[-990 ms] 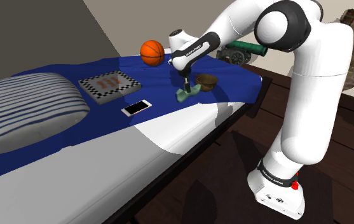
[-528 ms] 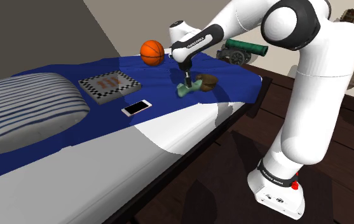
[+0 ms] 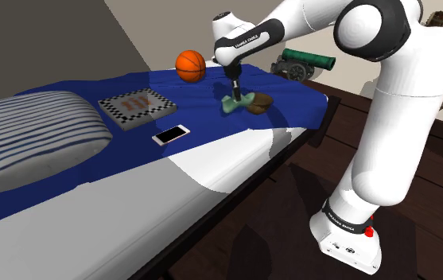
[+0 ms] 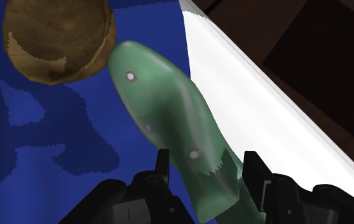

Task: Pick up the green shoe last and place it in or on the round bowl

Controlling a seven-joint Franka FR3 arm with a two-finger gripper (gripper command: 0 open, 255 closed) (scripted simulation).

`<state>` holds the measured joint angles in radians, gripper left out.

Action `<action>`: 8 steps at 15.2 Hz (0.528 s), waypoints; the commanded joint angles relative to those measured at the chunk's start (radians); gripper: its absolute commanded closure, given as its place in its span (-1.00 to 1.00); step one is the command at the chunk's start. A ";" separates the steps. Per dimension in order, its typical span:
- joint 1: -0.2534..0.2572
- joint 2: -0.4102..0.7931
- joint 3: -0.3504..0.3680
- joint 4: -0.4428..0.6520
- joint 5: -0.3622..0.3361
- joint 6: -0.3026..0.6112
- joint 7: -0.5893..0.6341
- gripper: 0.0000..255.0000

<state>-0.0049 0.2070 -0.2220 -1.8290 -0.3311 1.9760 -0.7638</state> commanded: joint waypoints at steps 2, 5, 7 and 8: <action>0.002 -0.011 0.001 0.026 0.002 -0.035 -0.009 1.00; -0.011 -0.008 -0.008 0.053 0.006 -0.052 -0.039 1.00; -0.039 0.011 -0.025 0.082 0.013 -0.046 -0.085 1.00; -0.054 0.023 -0.033 0.098 0.017 -0.043 -0.109 1.00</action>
<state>-0.0452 0.2201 -0.2471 -1.7487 -0.3179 1.9329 -0.8483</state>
